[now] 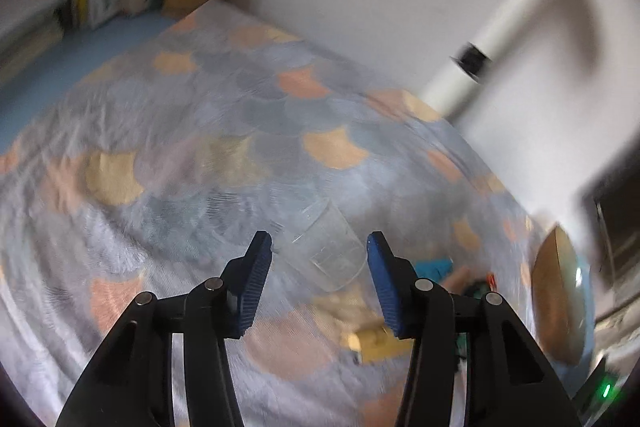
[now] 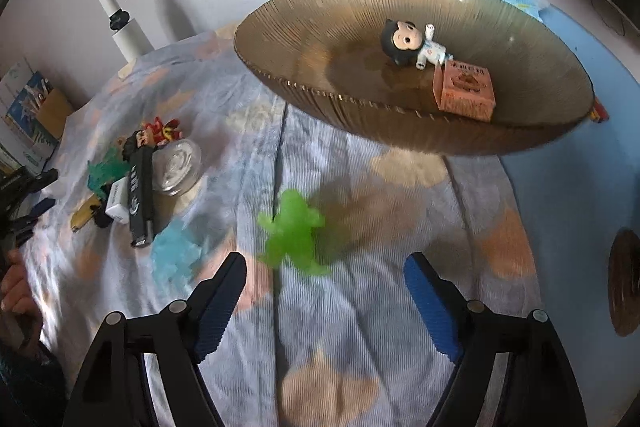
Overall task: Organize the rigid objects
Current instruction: 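Grasp the clear plastic cup with left gripper while right grasps green frog toy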
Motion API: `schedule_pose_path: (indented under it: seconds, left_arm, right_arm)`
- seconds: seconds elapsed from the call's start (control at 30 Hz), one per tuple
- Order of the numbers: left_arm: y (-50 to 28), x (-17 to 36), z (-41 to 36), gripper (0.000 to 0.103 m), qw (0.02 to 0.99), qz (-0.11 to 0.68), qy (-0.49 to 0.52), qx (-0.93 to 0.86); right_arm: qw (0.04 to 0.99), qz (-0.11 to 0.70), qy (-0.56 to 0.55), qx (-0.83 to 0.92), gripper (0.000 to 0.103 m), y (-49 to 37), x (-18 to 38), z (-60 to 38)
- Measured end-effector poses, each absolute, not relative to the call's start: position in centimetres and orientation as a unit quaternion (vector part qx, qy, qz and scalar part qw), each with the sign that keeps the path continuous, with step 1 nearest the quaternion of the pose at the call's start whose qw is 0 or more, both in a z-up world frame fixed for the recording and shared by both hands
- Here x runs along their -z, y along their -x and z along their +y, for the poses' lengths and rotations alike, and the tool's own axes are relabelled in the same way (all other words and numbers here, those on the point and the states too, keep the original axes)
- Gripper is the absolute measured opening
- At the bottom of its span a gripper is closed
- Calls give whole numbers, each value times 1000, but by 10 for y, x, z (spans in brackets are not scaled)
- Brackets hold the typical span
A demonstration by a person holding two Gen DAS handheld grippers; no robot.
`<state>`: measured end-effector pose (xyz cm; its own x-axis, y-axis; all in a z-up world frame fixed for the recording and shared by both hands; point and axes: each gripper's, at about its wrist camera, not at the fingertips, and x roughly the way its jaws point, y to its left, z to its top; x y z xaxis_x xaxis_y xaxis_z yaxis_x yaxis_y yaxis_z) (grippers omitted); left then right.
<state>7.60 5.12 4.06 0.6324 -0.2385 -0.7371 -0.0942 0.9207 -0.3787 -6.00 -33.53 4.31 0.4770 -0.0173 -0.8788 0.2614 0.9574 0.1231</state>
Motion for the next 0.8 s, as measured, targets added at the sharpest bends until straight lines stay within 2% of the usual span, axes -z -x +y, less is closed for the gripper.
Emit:
schedule_pose_path:
  seconds: [0.1,0.17,0.2,0.23,0.27,0.57,0.8]
  left_arm:
    - [-61,-52,30,46,893,420,148,67]
    - [-50,-57,16,46,896,417,124,90]
    - [-44,-60,8,46,896,417,113,106]
    - [-39,-61,2,46,895,417,105,120]
    - [-32,-63,-5,46,894,417,96,137]
    - [40,-63,-67,46,855,437,24,279]
    - [65,-25,-94,47,827,477,-4,299]
  right_arm:
    - [856,501,-96,85,67,47,-40,-329]
    - [858,500,-77,87,53,39,-39,-324]
    - [859,499,-74,82,49,36,-40,-322]
    - [860,499,-72,78,39,35,-40,-321]
    - [861,500,-67,73,36,34,-41,-318]
    - [876,480,-45,-4,36,79,-73,-282]
    - [870,490,-8,-59,36,108,-49,-247]
